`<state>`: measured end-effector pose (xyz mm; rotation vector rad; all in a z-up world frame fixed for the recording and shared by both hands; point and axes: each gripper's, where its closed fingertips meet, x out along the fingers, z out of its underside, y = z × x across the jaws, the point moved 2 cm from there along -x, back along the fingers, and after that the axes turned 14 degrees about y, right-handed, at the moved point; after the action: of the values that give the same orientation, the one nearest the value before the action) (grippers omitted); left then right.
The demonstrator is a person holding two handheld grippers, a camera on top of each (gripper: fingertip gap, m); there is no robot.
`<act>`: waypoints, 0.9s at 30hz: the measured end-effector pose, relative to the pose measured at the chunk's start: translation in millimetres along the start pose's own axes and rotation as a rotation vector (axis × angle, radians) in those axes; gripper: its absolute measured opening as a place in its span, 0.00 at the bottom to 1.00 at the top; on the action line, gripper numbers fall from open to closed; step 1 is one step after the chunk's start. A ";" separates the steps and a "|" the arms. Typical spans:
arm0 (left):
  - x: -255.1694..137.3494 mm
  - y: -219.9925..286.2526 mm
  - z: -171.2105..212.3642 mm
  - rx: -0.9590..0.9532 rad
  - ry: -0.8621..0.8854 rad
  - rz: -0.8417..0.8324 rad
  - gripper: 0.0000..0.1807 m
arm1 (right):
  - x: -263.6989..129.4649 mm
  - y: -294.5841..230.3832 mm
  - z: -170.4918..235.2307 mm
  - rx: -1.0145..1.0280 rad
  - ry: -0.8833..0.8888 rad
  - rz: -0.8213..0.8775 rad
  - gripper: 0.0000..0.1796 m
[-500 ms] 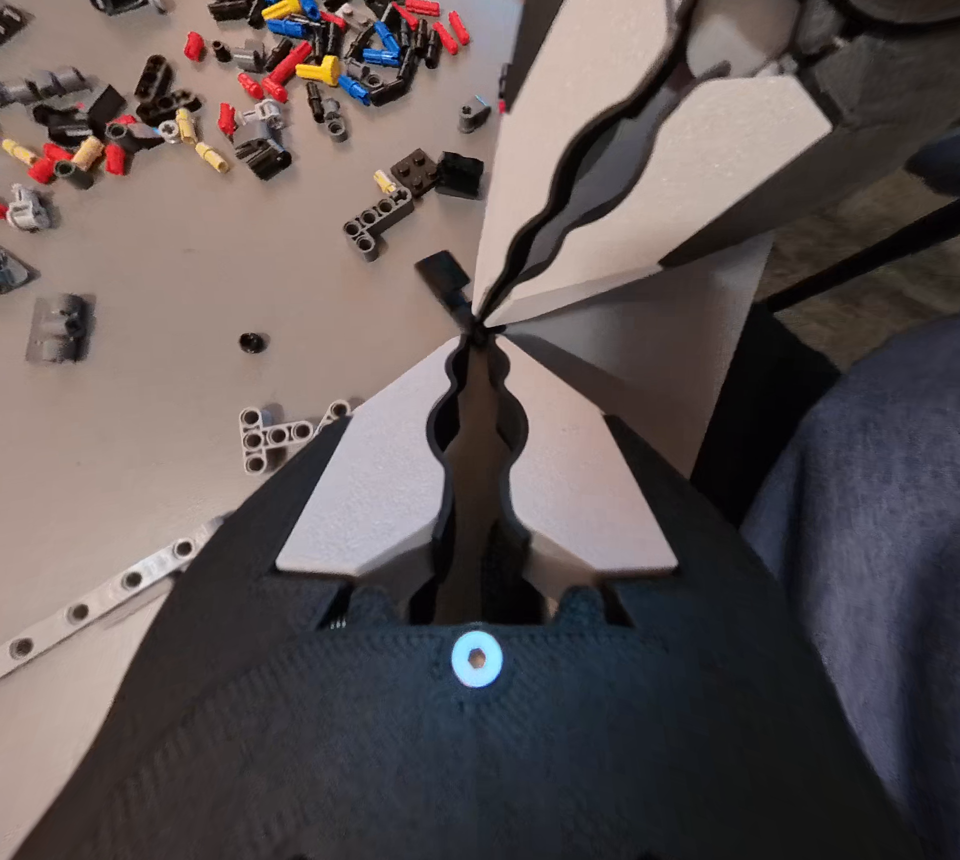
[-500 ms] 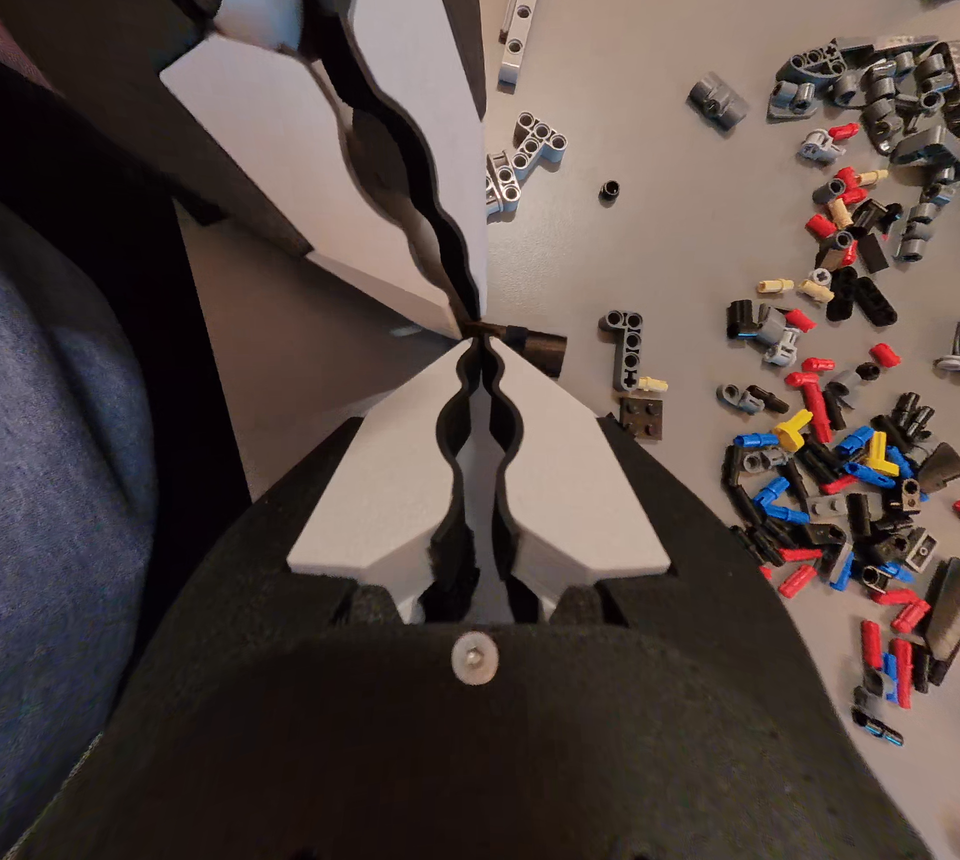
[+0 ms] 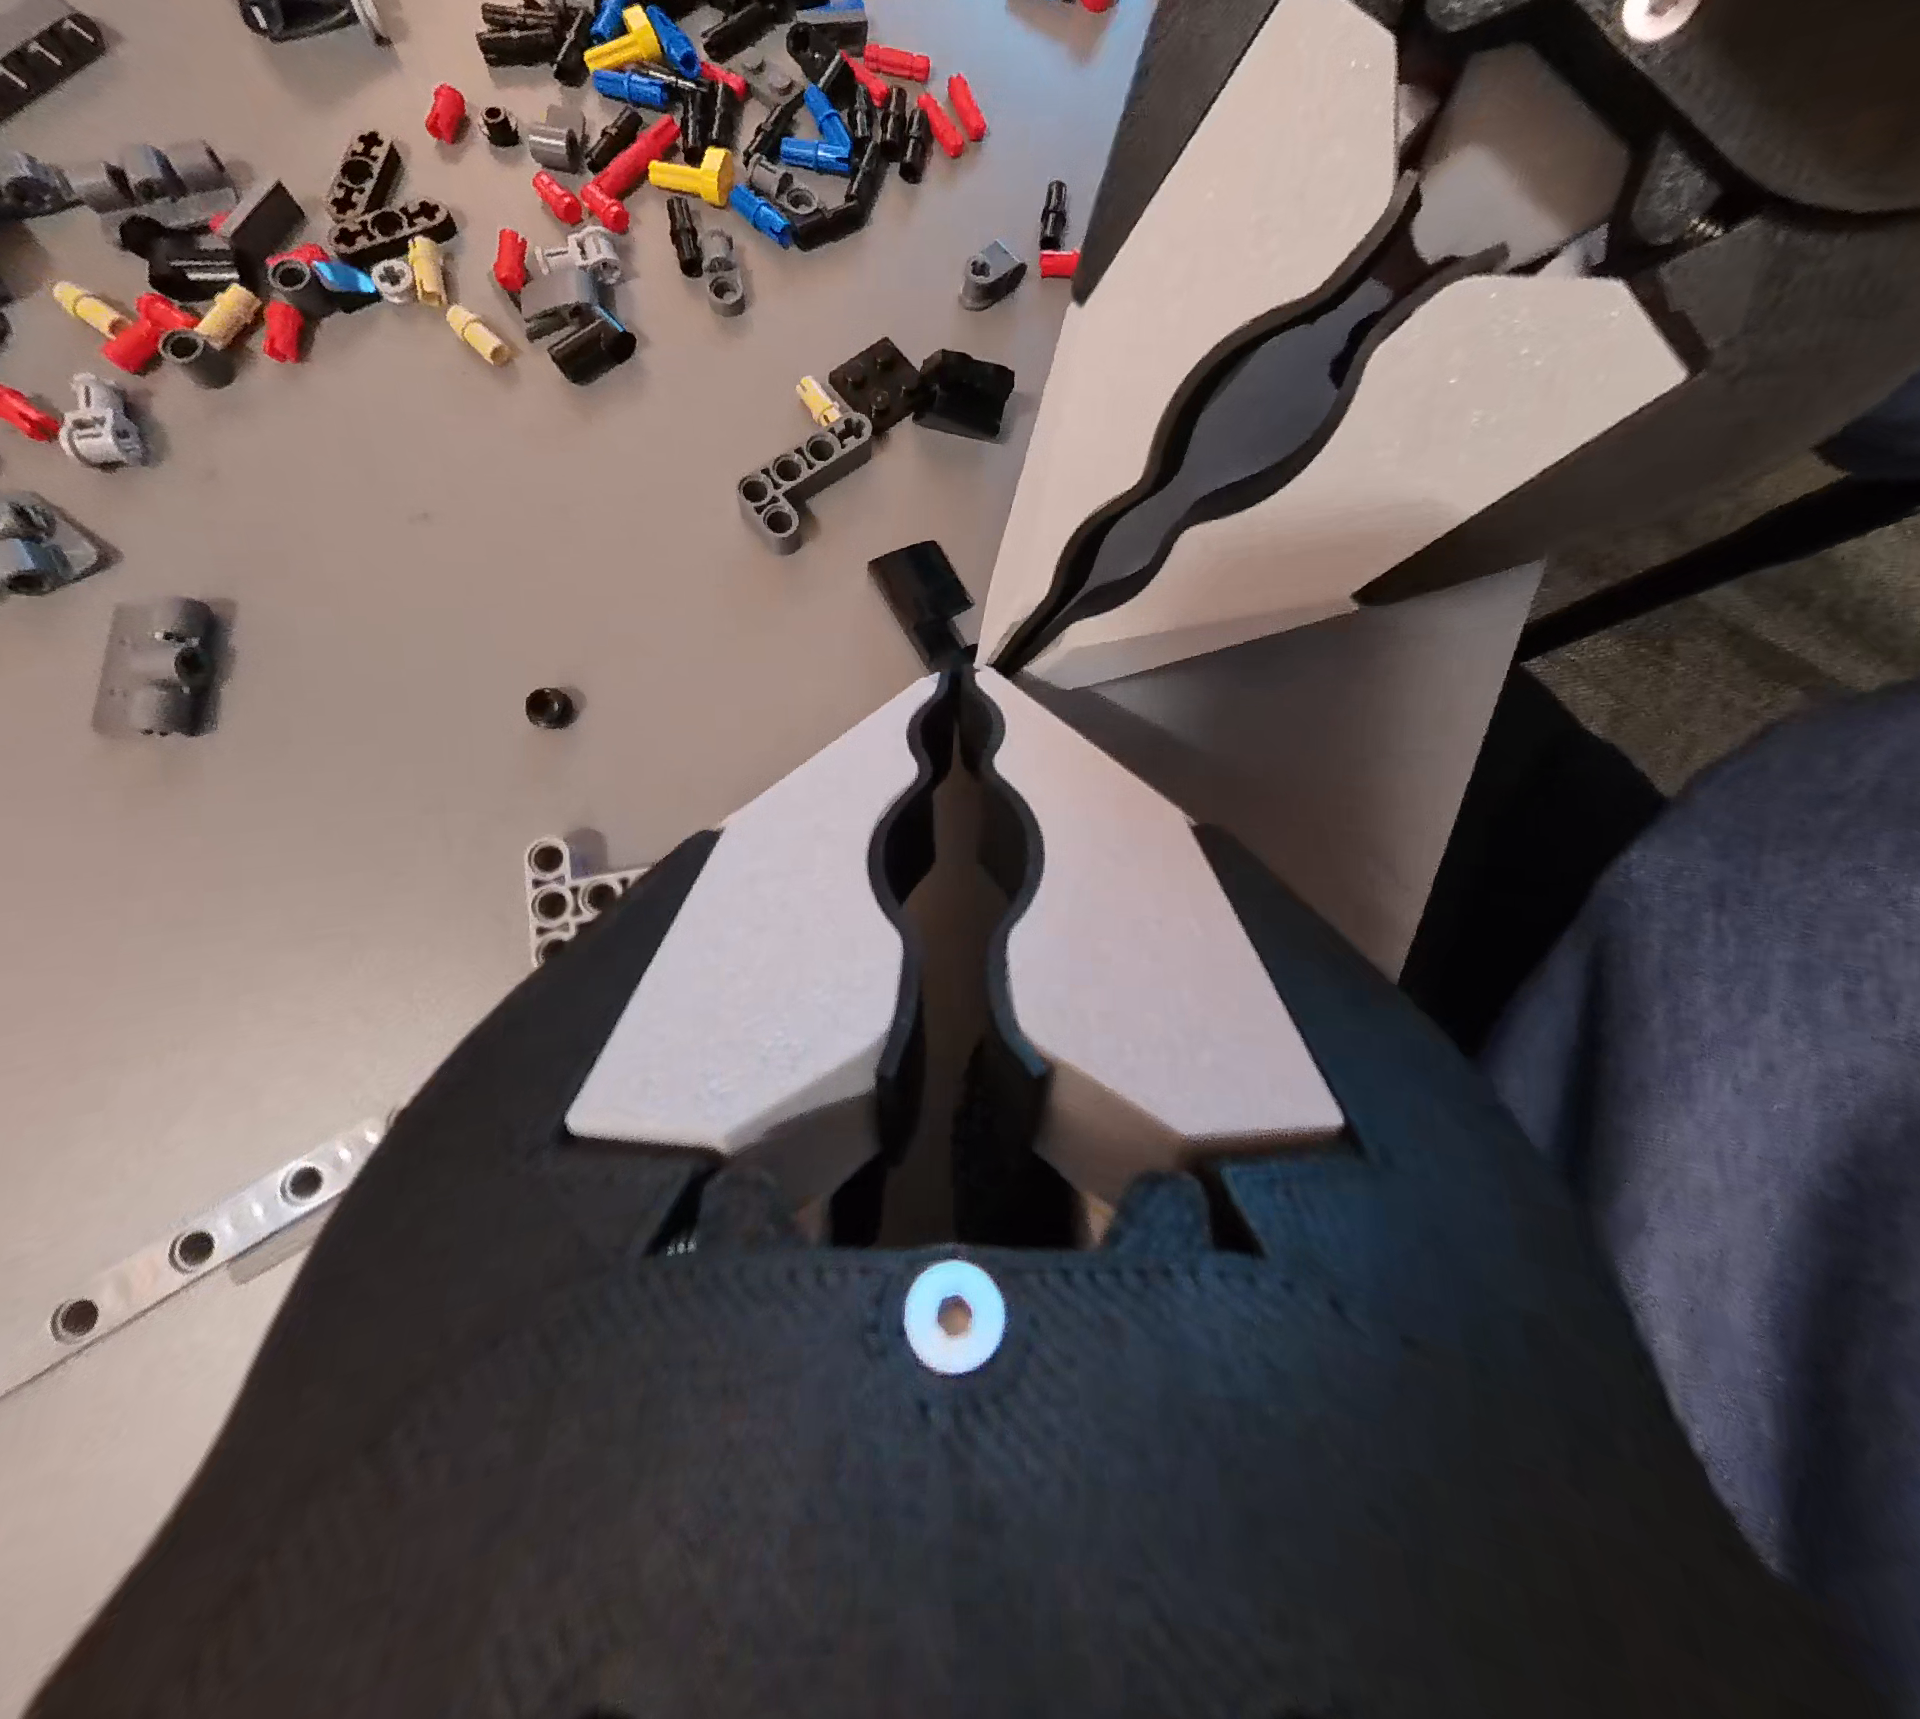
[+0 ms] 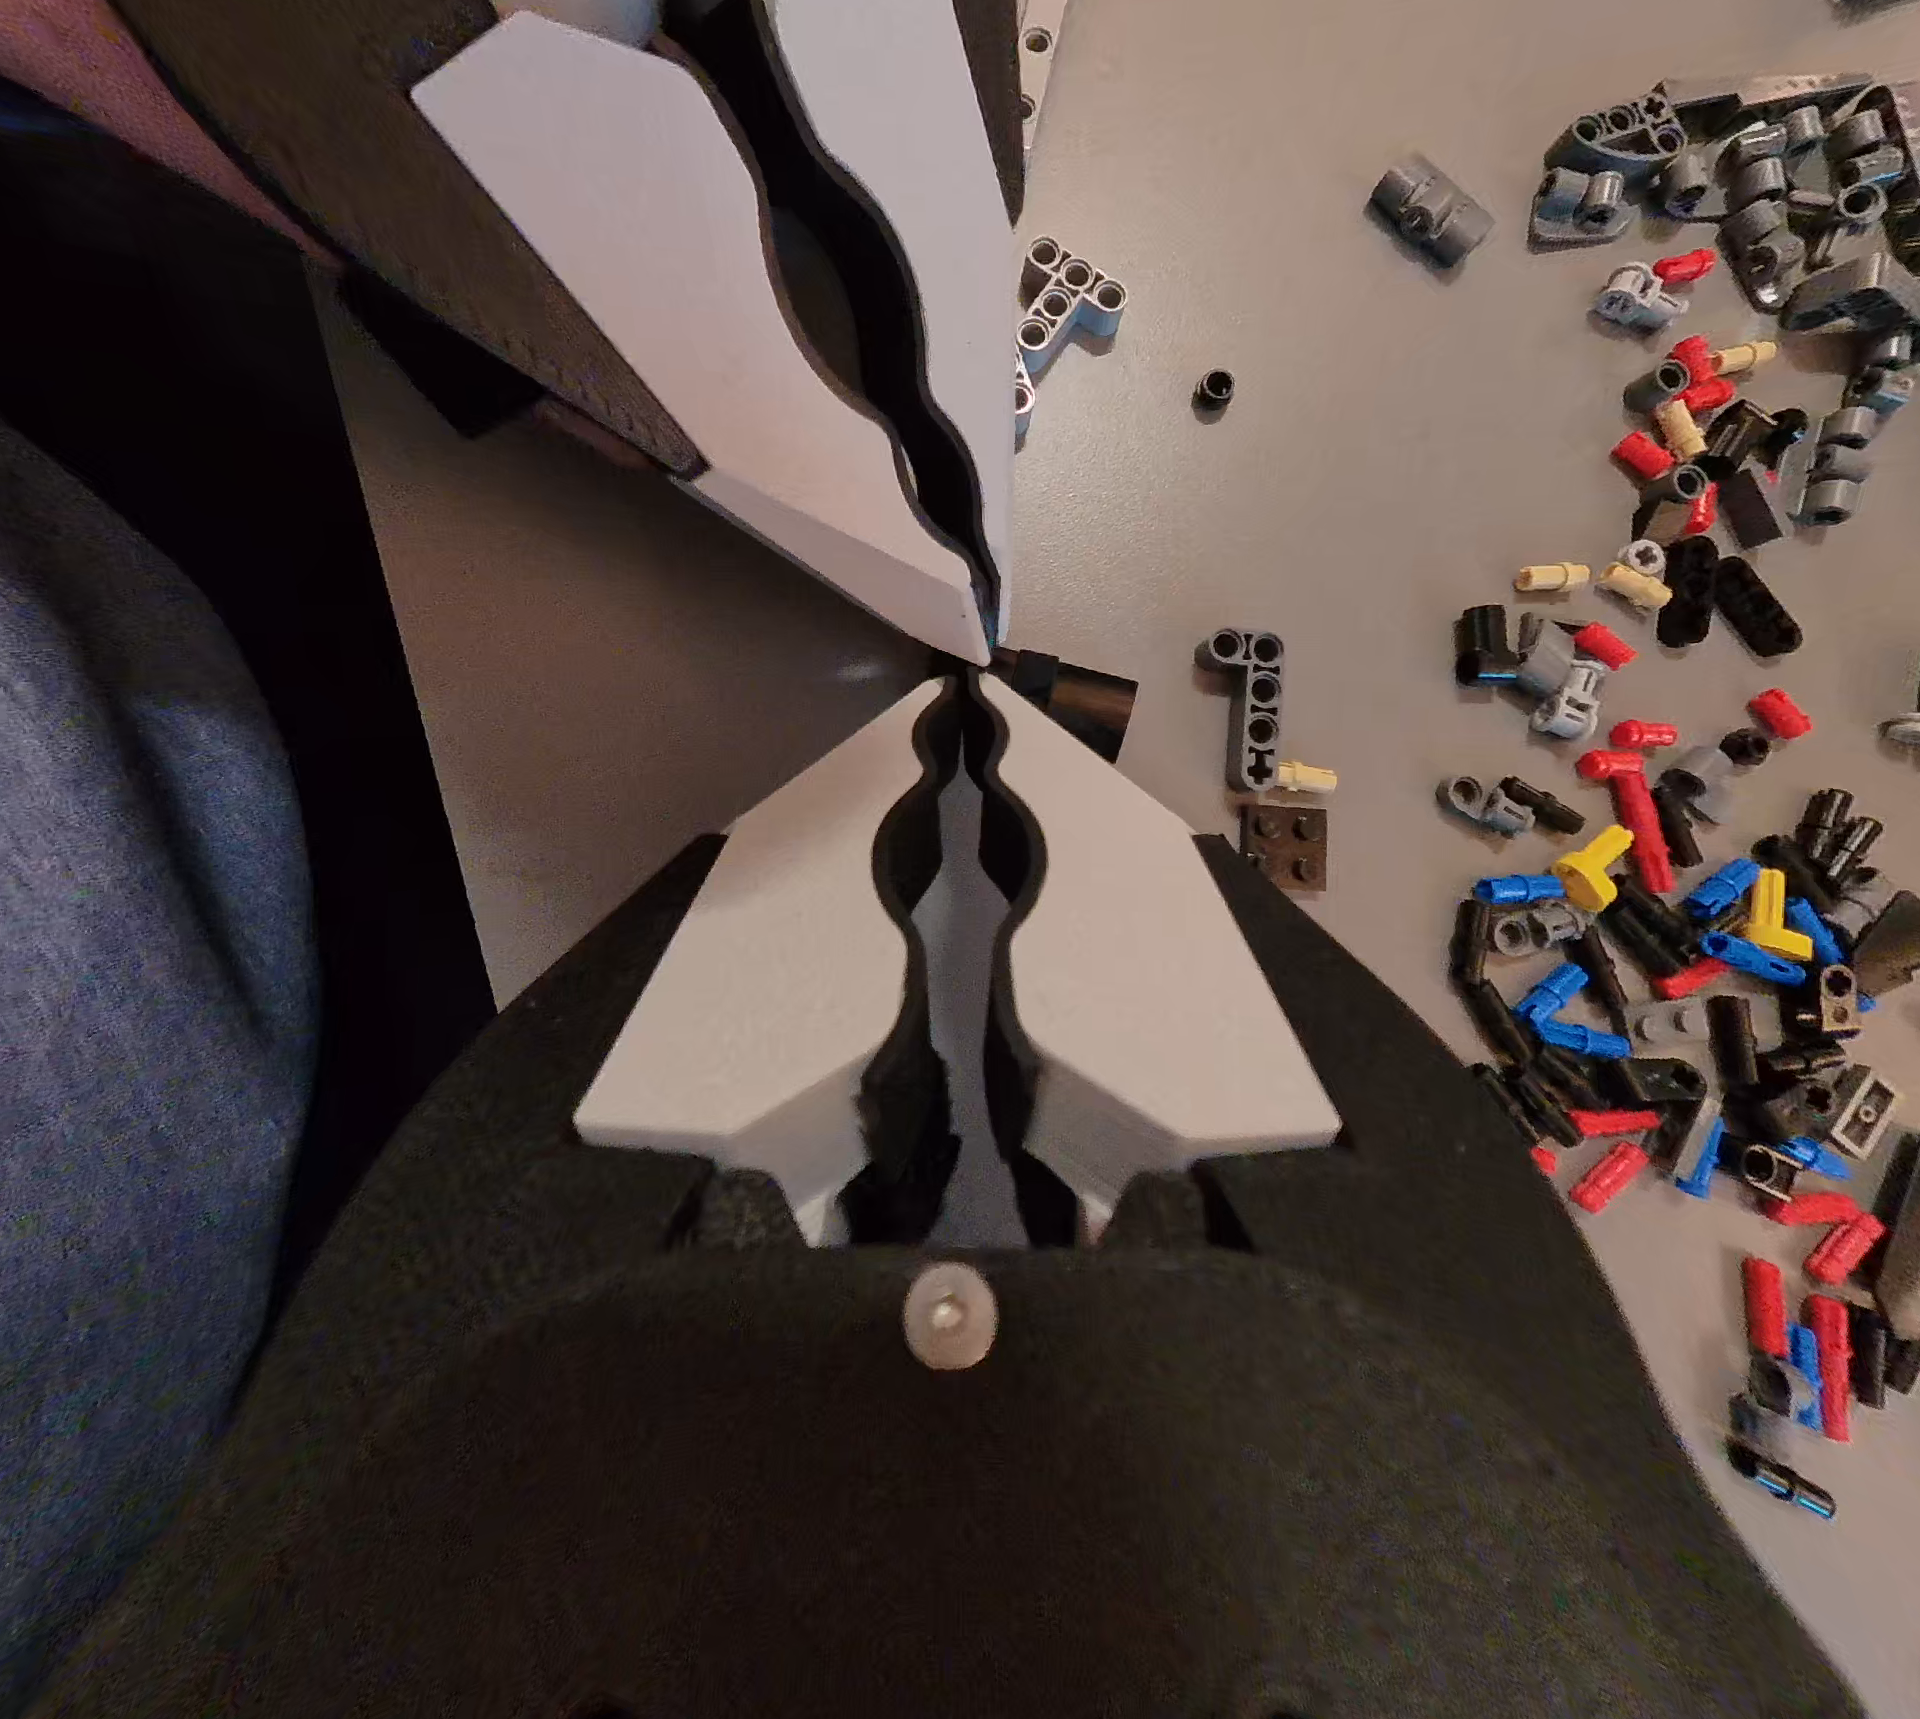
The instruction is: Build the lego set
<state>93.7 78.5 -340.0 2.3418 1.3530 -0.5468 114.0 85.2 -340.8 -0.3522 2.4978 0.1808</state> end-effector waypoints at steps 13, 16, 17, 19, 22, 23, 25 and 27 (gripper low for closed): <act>0.4 -4.5 0.2 -0.008 -0.020 0.048 0.00 | 1.5 0.5 -0.2 0.006 -0.052 -0.013 0.00; 0.5 -4.2 0.2 0.043 -0.049 0.039 0.00 | 2.0 0.7 -0.6 0.011 -0.082 -0.029 0.00; 0.5 -4.3 0.1 0.050 -0.060 0.040 0.00 | 2.1 0.9 -0.7 0.010 -0.094 -0.033 0.00; 0.8 -5.2 -0.1 0.049 -0.061 0.042 0.00 | 2.9 1.2 -1.3 0.008 -0.117 -0.040 0.00; 1.9 -7.3 -0.1 0.028 -0.050 0.043 0.00 | 4.3 1.4 -2.3 0.001 -0.157 -0.052 0.00; 2.2 -7.9 0.6 0.025 -0.051 0.049 0.00 | 4.8 1.3 -2.0 0.003 -0.171 -0.059 0.00; 2.7 -7.9 0.5 0.017 -0.059 0.051 0.00 | 5.1 1.5 -2.5 0.012 -0.185 -0.075 0.00; 2.6 -7.9 0.7 0.022 -0.057 0.054 0.00 | 5.1 1.7 -2.7 0.025 -0.188 -0.090 0.00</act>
<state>87.9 83.7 -342.9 2.3541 1.2605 -0.6107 108.1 85.2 -341.6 -0.4171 2.2920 0.1396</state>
